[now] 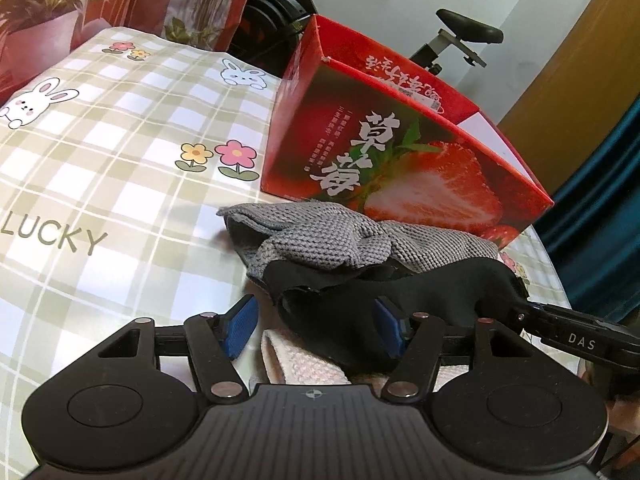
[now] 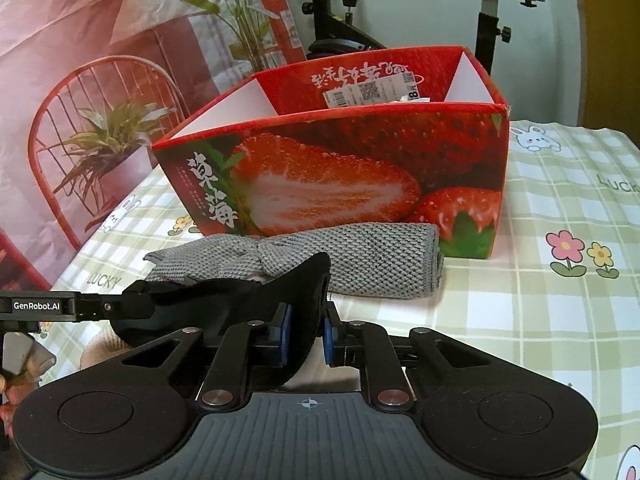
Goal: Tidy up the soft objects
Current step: 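Move both grippers to the black eye mask and close on it, then lift the black eye mask with both grippers and carry it over the box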
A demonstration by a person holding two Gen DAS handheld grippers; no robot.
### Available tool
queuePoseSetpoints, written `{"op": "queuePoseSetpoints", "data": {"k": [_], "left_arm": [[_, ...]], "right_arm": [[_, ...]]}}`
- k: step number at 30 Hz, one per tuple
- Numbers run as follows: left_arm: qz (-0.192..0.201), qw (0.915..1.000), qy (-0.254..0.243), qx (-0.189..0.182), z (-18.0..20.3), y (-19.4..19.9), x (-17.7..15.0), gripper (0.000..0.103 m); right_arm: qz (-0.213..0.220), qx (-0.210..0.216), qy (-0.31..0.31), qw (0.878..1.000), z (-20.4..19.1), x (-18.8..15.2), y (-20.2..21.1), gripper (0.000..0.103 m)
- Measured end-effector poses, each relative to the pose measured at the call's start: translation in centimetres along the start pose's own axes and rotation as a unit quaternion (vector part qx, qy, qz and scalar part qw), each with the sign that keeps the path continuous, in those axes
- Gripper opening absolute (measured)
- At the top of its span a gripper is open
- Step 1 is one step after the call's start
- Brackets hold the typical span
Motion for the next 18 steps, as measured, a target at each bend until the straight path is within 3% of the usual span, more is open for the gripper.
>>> {"op": "queuePoseSetpoints", "data": {"k": [6, 9, 11, 13, 18], "left_arm": [[-0.005, 0.9998, 0.016, -0.007, -0.6, -0.4, -0.1, 0.055], [-0.003, 0.9997, 0.023, -0.009, -0.9, -0.4, -0.2, 0.044], [0.000, 0.9996, 0.027, -0.011, -1.2, -0.4, -0.2, 0.030], [0.005, 0.9995, 0.028, -0.011, -1.3, -0.3, -0.2, 0.025], [0.019, 0.9997, 0.012, -0.010, -0.9, 0.2, 0.1, 0.020]], "right_arm": [[-0.004, 0.002, -0.003, 1.000, 0.1, 0.0, -0.3, 0.015], [-0.005, 0.002, -0.007, 1.000, 0.2, -0.1, -0.4, 0.018], [-0.004, 0.003, -0.012, 1.000, 0.2, -0.1, -0.5, 0.019], [-0.003, 0.006, -0.017, 1.000, 0.3, 0.0, -0.6, 0.021], [0.002, 0.011, -0.026, 1.000, 0.4, 0.4, -0.5, 0.023]]}}
Point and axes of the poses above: each gripper's, at about its wrist camera, not at the fingertips, and y roughly against the way its jaws point, z to its right, x to its top, the point moved 3 cm from there along -y, roughly the way its jaws point, and after that the axes turned 9 degrees about -x, right-handed, at the moved point
